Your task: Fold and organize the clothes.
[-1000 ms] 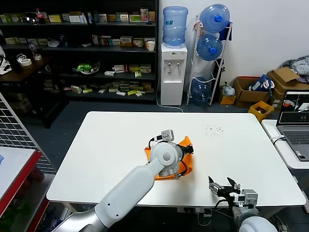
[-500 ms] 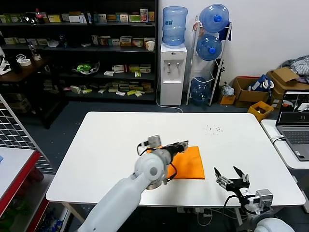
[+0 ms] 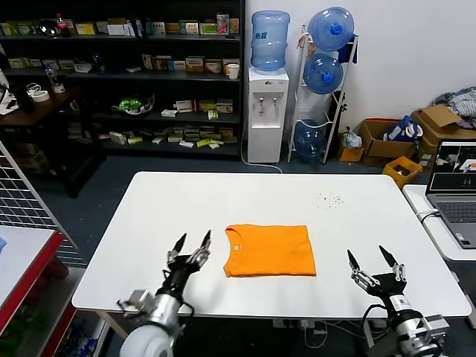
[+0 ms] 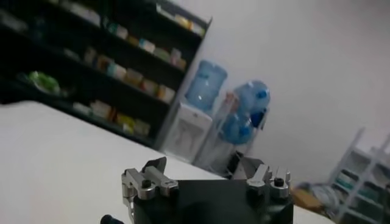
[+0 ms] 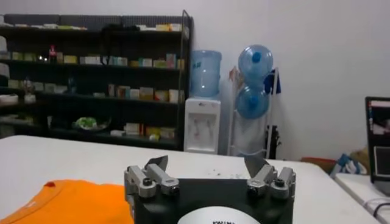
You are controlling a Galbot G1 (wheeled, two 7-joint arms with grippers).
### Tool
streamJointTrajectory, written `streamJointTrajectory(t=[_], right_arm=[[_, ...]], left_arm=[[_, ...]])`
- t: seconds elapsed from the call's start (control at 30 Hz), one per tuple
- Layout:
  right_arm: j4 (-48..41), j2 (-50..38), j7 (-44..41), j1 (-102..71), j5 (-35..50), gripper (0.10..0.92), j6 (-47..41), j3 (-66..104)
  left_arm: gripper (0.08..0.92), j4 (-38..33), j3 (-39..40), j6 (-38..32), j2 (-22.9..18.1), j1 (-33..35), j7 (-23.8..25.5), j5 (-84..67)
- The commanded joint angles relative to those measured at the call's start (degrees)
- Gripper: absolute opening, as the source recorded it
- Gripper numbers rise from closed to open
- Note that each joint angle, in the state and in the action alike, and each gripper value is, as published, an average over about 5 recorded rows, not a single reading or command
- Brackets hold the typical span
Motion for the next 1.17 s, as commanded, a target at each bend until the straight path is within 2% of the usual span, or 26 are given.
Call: streamJointTrajectory(t=[0.03, 0.33, 0.73, 1.17], right_arm=[[-1.2, 10.2, -3.9, -2.2, -10.0, 0.823, 14.2, 4.2], [-2.6, 15.2, -3.9, -2.1, -12.7, 0.823, 18.1, 4.0], [-1.4, 18.1, -5.1, -1.8, -14.0, 0.823, 19.0, 4.2], [-1.8, 18.0, -5.0, -2.7, -12.9, 0.823, 19.7, 4.8]], left_arm=[[0.822, -3.1, -17.6, -20.2, -3.3, 16.8, 16.1, 13.8], [0.823, -3.3, -15.6, -22.0, -5.0, 18.0, 15.9, 14.0], [0.823, -3.9, -14.5, -22.6, -8.8, 19.4, 16.0, 16.9], [0.823, -3.8, -14.1, -22.8, -9.2, 19.2, 15.2, 16.9]])
